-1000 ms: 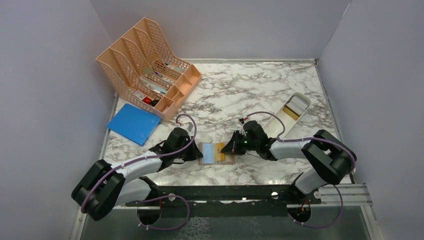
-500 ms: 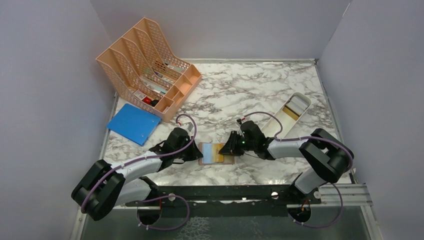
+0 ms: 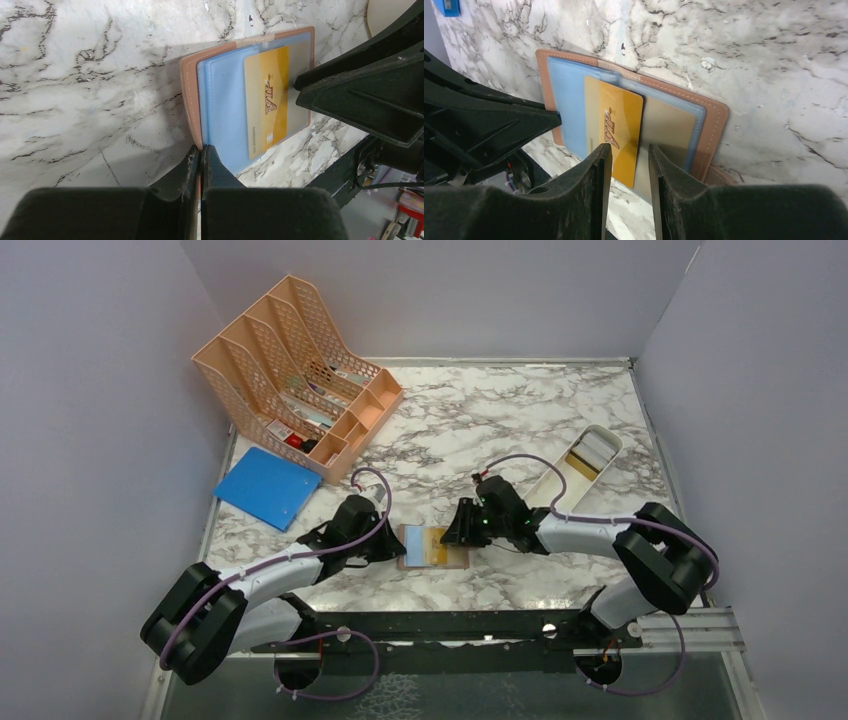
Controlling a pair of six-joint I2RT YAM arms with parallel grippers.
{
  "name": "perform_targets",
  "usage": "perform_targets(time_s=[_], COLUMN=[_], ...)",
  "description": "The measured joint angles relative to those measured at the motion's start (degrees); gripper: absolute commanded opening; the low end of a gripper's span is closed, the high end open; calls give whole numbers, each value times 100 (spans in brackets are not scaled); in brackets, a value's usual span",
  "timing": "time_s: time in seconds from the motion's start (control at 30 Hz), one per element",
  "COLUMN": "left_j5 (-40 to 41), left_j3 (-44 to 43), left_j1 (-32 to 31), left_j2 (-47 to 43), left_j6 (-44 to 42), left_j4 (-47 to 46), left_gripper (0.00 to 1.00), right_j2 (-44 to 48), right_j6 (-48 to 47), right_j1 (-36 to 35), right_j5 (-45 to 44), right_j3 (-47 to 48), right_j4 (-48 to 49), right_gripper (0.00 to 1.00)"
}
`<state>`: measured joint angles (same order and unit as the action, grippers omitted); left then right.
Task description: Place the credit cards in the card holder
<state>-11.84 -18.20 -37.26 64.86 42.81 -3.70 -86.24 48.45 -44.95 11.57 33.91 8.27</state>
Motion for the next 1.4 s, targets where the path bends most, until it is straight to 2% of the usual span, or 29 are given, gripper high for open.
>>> perform_targets(time_s=[0.47,0.87,1.4], left_j5=[-68,-66,-81], left_j3=[0,0,0], left_j1=[7,13,13], left_j2=[2,-4,-11], left_j6=[90,92,129], left_j4=[-2,59,90], left_gripper=[3,3,3], right_j2=[-789,-807,-826], right_j6=[212,267,444], right_j1=[-315,-354,-415], right_j5=[444,461,581], right_j3=[352,343,256], right_j4=[708,828,1143], right_gripper=[43,38,38])
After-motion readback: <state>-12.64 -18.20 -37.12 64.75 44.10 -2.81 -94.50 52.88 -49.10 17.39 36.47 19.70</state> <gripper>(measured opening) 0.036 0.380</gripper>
